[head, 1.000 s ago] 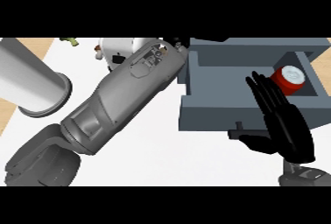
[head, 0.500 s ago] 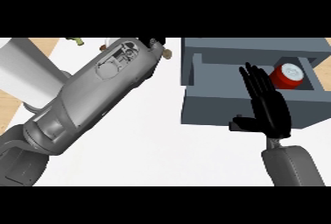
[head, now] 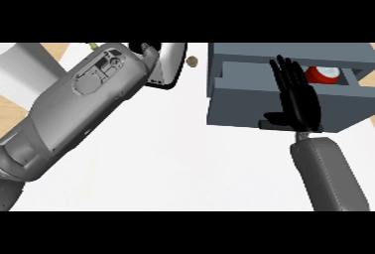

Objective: Pick up the can, place it into the drawer and close the drawer

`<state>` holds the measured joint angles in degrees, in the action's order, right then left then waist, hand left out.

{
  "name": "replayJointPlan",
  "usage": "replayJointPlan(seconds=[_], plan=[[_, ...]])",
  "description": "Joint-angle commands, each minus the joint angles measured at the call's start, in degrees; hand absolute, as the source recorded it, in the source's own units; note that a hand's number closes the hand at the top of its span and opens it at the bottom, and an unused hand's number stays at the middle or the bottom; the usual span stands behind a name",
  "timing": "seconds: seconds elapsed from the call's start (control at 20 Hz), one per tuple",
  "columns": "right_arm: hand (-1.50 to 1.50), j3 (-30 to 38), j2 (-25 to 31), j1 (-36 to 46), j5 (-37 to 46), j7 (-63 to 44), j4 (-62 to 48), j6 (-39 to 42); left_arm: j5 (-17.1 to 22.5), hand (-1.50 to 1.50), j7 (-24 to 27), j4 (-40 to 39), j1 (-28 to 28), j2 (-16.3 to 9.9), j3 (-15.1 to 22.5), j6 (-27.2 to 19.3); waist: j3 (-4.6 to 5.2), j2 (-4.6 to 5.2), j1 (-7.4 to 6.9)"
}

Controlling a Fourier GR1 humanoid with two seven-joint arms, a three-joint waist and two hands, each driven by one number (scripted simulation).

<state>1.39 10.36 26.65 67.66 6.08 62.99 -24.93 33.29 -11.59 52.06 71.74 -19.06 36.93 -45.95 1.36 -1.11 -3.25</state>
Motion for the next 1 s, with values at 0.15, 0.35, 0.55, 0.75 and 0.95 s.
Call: replayJointPlan(seconds=[0.15,0.35,0.55,0.75,0.95], plan=[[-1.50,4.2,-1.2,6.4,-0.1,1.1,-15.3,-7.5,-0.9,-1.50,-2.0,7.5,-6.1,-5.0,0.3,1.7,-1.46,1.48,-0.68],[-1.50,6.3,-1.6,14.0,1.5,-0.6,-22.9,-11.1,-1.6,-1.50,-4.8,12.1,-7.5,-6.9,0.7,0.3,-1.49,1.60,-1.95],[-1.50,9.1,0.4,21.0,-0.2,2.2,-30.6,-12.7,-1.3,-1.50,-4.1,13.3,-10.4,-9.6,-1.5,2.9,-1.48,2.05,-1.11],[-1.50,9.5,-0.3,24.9,2.2,1.1,-37.9,-17.3,-3.9,-1.50,-3.2,17.2,-14.4,-7.0,0.4,-1.0,-1.50,2.21,-1.07],[-1.50,11.3,2.3,31.9,1.5,-0.3,-41.0,-14.6,-3.0,-1.50,-2.9,21.8,-18.0,-9.9,-0.9,0.9,-1.45,2.28,-2.48]])
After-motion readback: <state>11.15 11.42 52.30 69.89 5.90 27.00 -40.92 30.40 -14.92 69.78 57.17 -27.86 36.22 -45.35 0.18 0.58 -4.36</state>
